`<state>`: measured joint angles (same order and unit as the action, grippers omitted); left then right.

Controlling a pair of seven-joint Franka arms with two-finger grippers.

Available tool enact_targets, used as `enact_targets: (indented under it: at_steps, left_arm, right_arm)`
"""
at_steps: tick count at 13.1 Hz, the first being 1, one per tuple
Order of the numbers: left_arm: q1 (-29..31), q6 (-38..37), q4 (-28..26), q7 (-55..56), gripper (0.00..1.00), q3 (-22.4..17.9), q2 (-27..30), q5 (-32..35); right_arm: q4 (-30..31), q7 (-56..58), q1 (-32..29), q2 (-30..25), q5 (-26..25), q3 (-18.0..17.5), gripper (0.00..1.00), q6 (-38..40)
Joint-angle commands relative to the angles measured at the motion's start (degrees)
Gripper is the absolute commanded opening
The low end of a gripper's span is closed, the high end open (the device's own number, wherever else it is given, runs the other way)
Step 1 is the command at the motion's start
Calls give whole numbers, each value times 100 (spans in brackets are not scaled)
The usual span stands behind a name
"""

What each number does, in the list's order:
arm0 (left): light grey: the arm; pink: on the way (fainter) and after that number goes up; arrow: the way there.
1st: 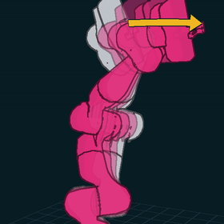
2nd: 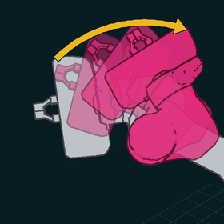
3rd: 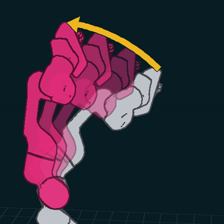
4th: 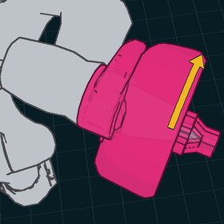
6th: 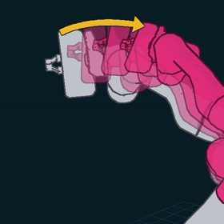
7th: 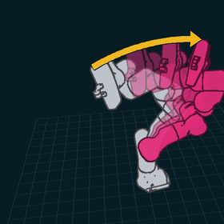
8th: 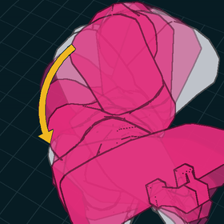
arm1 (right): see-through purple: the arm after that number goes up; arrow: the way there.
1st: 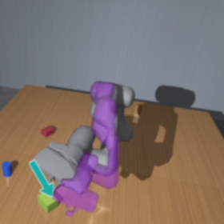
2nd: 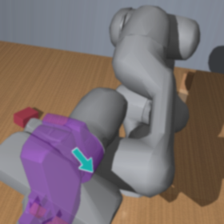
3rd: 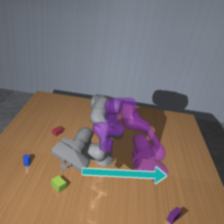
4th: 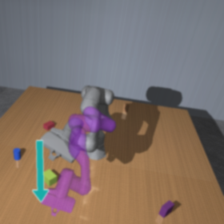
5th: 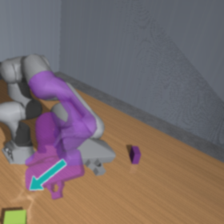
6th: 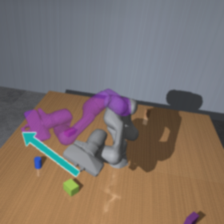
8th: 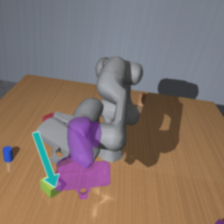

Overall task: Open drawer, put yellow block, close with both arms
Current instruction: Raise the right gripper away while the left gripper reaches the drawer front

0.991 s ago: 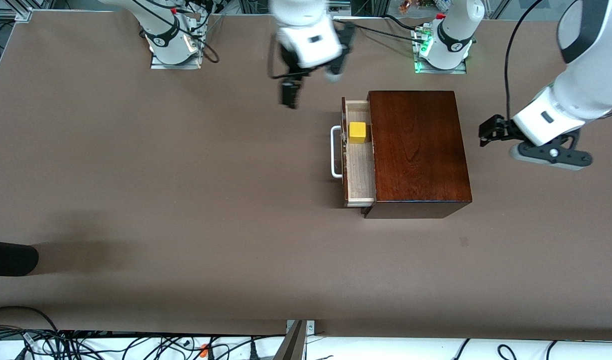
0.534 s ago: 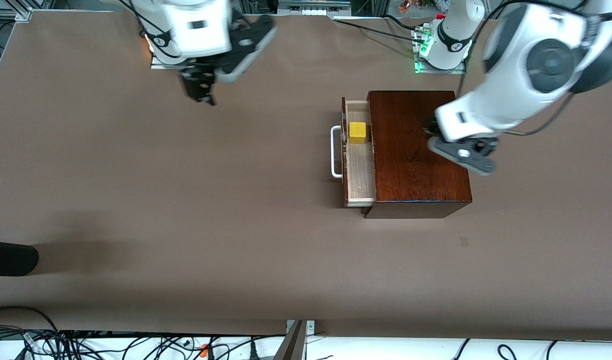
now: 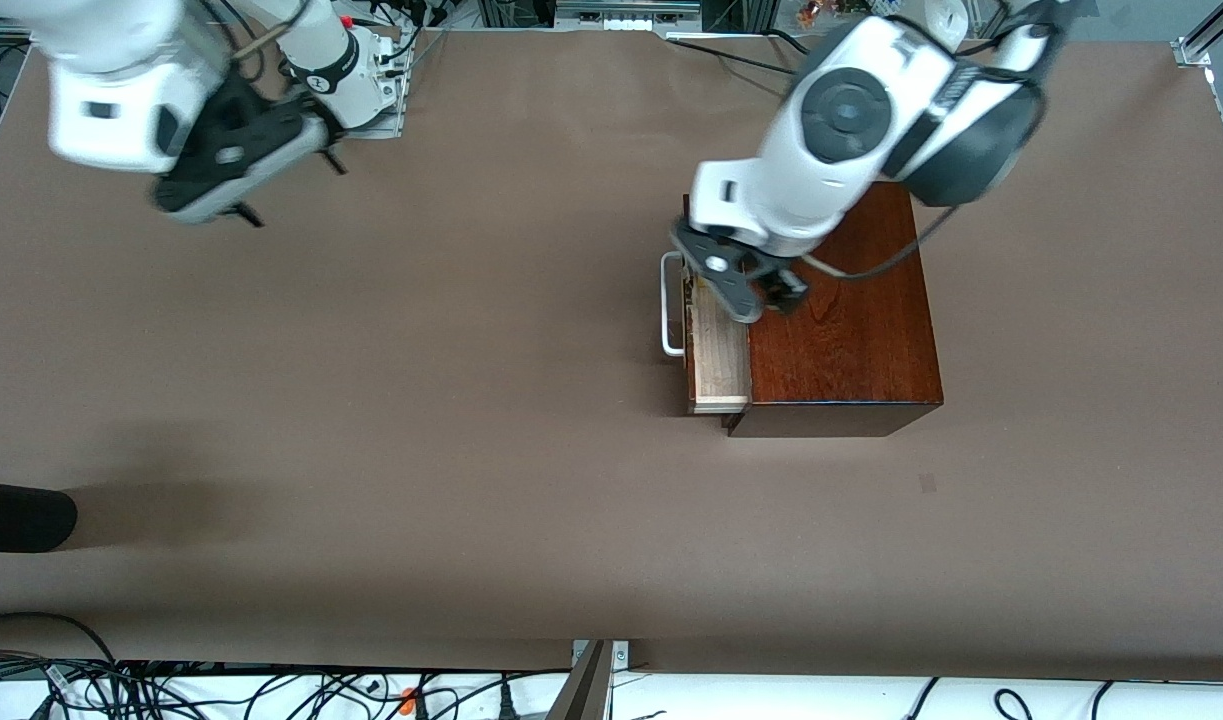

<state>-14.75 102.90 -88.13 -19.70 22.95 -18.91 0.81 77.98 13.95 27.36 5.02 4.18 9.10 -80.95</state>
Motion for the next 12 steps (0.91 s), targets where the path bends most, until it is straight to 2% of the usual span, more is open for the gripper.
enact_targets:
  at_steps: [1,4,6,7,9,12]
  left_arm:
    - [-466,456,235,-821,100,-36,-322,-28]
    - [-766,1195,226,-2191,100,-45,-805,-11]
    - [-775,1495,226,-2913,100,-36,-1200,-11]
    - [-775,1661,200,-3195,100,-36,-1376,-11]
    - [-871,1978,77,-3180,100,-36,-1597,-20]
    - [-986,1988,16,-3198,100,-36,-1624,-11]
  right_arm:
    - [1331,-208,-668,-879,135,-92,100,-403]
    - [1535,-199,-1468,-1072,153,-92,100,-255]
    - [1719,-574,-1479,-1257,153,-66,100,-263]
    - [1720,-1308,-1479,-1258,170,-57,100,-237]
    - [1677,-1509,-1470,-1170,101,-75,100,-289]
    - [1571,-1500,-1479,-1047,48,-66,100,-403]
